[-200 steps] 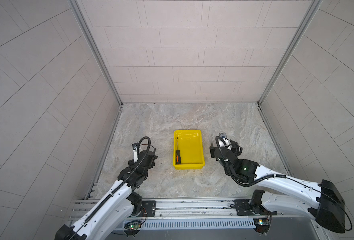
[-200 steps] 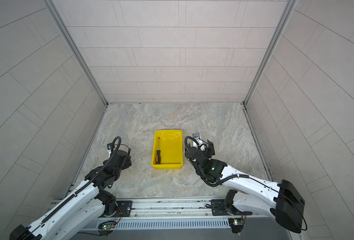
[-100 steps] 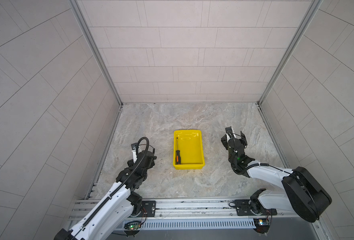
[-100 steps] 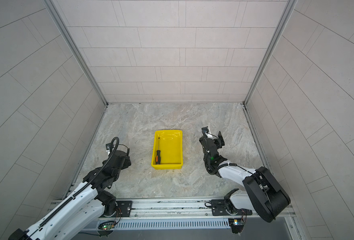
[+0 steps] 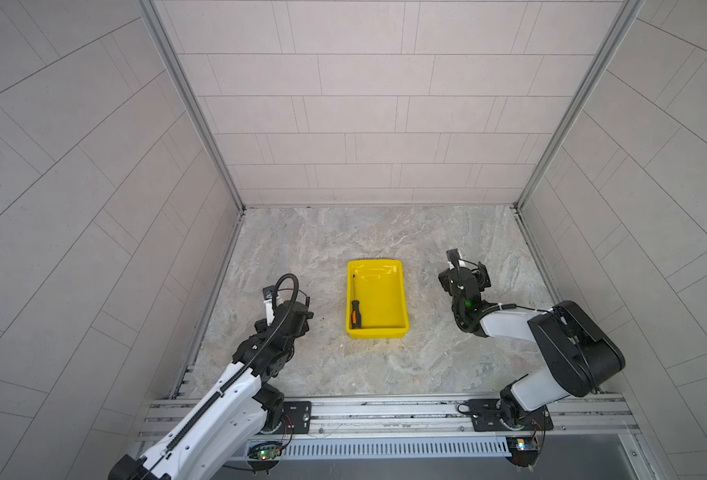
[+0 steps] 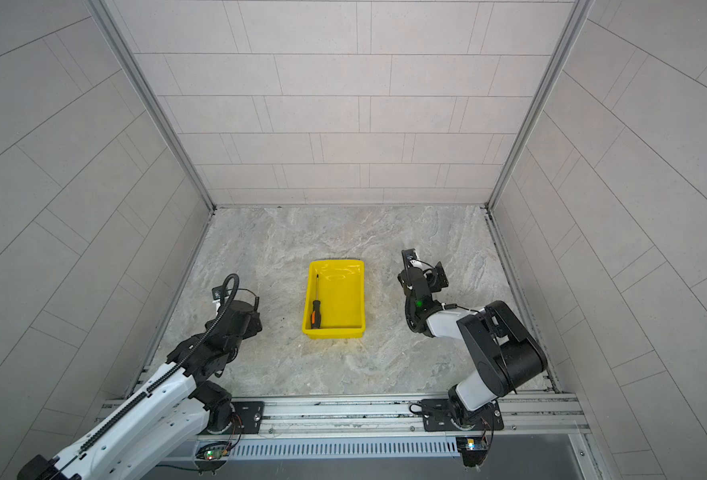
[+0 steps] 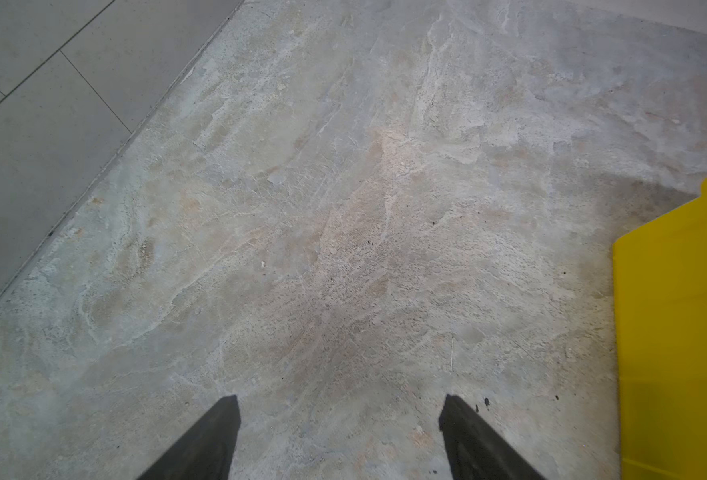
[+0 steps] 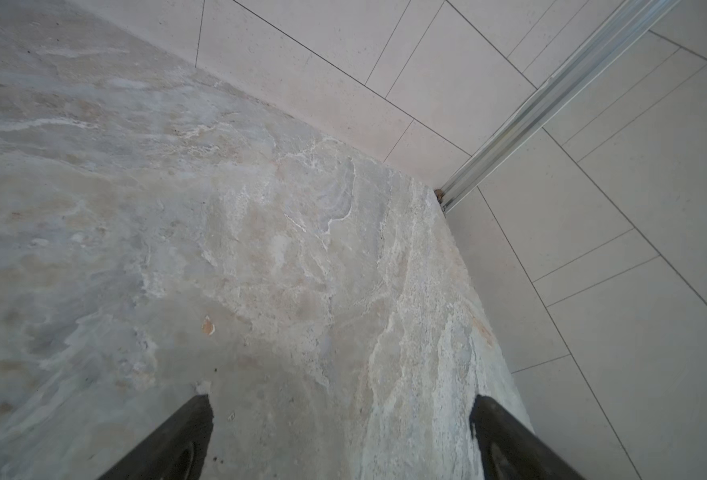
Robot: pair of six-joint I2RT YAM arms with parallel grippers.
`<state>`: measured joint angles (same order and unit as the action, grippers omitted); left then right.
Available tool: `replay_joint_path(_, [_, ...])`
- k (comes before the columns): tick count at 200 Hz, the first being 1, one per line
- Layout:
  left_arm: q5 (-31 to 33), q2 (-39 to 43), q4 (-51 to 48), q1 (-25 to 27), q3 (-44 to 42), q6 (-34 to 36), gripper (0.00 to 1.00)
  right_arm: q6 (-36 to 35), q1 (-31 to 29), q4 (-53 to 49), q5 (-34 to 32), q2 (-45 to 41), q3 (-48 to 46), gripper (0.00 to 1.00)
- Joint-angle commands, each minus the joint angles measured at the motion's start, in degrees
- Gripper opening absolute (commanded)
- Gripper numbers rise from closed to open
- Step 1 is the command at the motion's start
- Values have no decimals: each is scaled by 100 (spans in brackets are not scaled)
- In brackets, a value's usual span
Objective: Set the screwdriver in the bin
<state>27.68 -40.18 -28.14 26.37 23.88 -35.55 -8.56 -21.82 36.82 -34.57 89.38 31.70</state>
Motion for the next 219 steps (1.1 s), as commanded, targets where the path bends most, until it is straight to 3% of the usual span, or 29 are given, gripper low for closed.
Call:
replay_joint_path(1, [84,3,-60,-12,-15,-24,82,-10,16,-506,28,75,186,100])
replay_joint_path(32, [97,-20,-60,-18,-6,-23,82,191,319,-188,225,-201,-125,100])
replay_joint_path(79, [27,-73,-37,-18,12,9,82,1467,1589,-386,942,-629,-355,100])
replay_joint_path(115, [61,-93,-47,-18,12,-12,82,1502,1620,-150,845,-752,-551,100])
replay_joint_path(149, [109,-151,-78,-14,38,-46,82,1380,1638,1724,409,-518,-1306,99])
replay_joint_path(158, [114,-163,-82,-18,38,-49,82,1294,1619,2070,430,-365,-1364,99])
replay_joint_path(207, [48,-106,-235,-10,86,-75,82,1069,1585,1432,1158,-75,-1013,99])
replay_joint_path(219, [38,-58,-227,-9,73,-74,83,1015,1585,2339,1122,199,-1239,99])
